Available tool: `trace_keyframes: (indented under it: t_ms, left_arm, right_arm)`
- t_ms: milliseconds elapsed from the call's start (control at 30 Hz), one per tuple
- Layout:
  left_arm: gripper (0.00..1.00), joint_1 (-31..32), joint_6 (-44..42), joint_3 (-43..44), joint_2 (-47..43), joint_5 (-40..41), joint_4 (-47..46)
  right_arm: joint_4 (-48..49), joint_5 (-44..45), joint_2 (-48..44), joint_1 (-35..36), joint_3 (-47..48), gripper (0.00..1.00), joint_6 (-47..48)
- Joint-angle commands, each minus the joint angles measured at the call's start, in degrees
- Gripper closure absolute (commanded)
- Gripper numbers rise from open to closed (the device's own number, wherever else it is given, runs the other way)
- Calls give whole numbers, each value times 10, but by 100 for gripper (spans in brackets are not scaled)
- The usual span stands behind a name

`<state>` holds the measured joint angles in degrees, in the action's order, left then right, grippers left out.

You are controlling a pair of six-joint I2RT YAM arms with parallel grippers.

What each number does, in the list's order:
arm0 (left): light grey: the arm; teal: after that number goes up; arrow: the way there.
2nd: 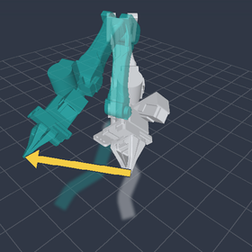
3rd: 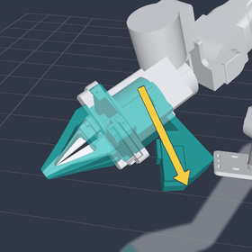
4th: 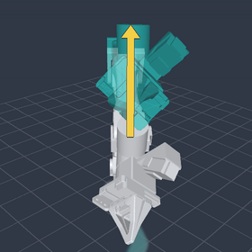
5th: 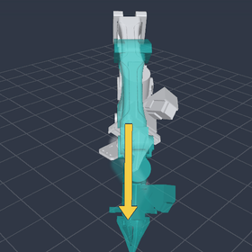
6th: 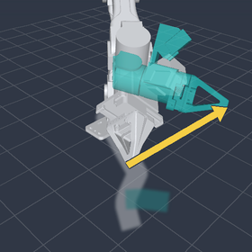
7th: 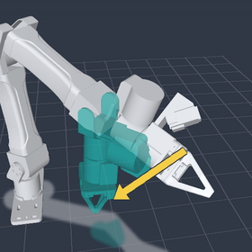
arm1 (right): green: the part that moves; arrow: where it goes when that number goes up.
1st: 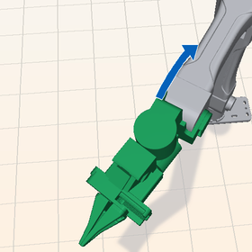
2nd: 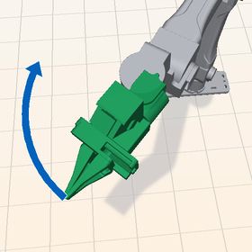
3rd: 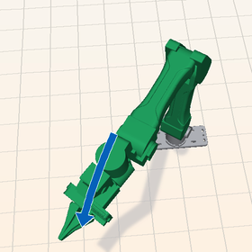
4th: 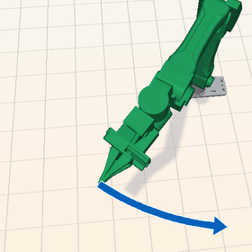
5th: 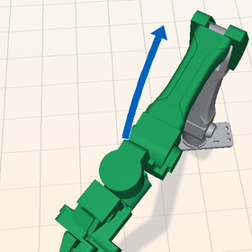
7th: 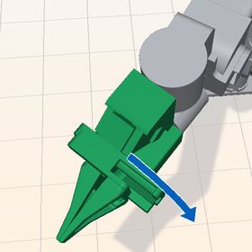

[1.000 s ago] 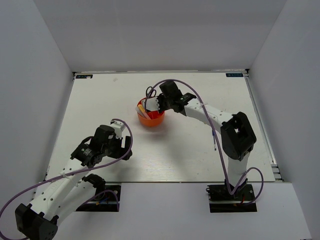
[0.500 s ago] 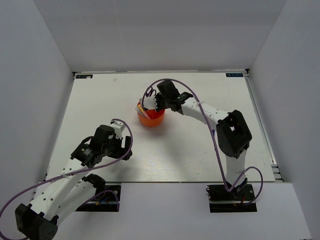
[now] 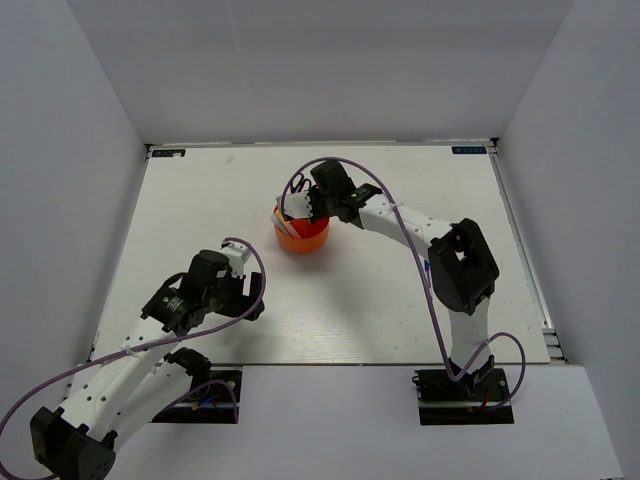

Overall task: Sort the stationery into containers
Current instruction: Place the stationery in the storage box.

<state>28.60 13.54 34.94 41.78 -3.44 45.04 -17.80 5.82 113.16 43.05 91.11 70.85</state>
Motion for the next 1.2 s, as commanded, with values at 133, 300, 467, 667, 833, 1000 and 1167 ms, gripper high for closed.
trace_keyframes:
  t_ms: [133, 300, 467, 667, 833, 1000, 1167]
  left_arm:
    - [7, -2, -4, -4, -6, 3, -1]
    - [7, -2, -5, -5, -7, 2, -2]
    - [7, -2, -4, -5, -6, 2, 0]
    - [7, -3, -4, -5, -6, 2, -1]
    - [7, -2, -6, -5, -6, 2, -1]
    - [7, -1, -5, -7, -6, 3, -2]
    - [7, -2, -5, -6, -6, 2, -1]
  right_arm:
    - [15, 9, 13, 7, 26, 76, -4]
    - [18, 12, 14, 4, 25, 78, -8]
    - [17, 15, 17, 6, 22, 72, -9]
    - [22, 28, 21, 8, 22, 70, -9]
    - [23, 27, 19, 6, 21, 64, -11]
    - [26, 27, 18, 8, 21, 54, -12]
    - [29, 30, 16, 8, 21, 52, -12]
